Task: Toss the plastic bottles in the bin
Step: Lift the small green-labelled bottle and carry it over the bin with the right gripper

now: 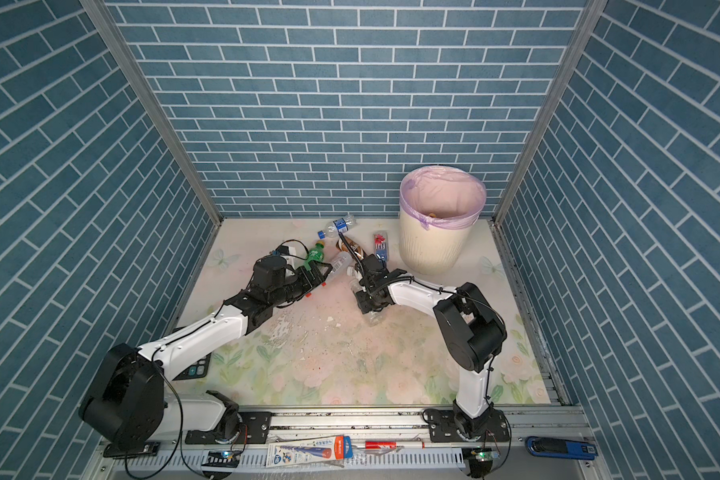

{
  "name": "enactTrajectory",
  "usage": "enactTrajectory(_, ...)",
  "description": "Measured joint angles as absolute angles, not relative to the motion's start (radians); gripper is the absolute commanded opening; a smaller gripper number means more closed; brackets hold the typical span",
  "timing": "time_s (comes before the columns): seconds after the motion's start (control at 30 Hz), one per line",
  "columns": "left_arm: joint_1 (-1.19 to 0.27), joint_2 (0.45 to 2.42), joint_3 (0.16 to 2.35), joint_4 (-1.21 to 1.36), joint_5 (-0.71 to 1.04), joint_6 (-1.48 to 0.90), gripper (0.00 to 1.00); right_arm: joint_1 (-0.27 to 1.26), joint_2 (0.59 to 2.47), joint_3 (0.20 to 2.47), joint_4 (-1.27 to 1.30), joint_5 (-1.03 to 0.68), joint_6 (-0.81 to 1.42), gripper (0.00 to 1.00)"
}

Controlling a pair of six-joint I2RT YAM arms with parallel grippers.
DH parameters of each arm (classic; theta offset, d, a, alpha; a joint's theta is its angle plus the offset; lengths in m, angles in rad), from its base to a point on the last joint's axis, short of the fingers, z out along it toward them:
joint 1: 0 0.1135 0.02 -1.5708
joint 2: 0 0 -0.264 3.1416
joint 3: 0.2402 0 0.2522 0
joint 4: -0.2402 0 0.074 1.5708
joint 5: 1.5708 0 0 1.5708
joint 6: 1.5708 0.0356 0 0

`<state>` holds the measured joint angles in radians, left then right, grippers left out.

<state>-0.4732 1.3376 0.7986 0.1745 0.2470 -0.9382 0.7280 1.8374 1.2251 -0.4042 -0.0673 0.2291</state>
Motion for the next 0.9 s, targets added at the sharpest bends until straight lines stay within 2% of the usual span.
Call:
enactTrajectory(0.47,-0.473,1.337,1.007,0.138,0.274,-0.888,0.99,0.698,1.708,1.532,-0.564,-0.037,0.172,0.26)
enactTrajectory(0.67,-0.473,1.384,1.197,0.149,0.322,-0.857,0.99,0.58,1.673,1.75,-0.624,-0.032,0.148,0.24)
enactTrajectory(0.9,-0.513,1.53,1.467,0.133,0.38,-0.799,0.99,0.437,1.665,2.05,-0.68,0.038,0.108,0.19)
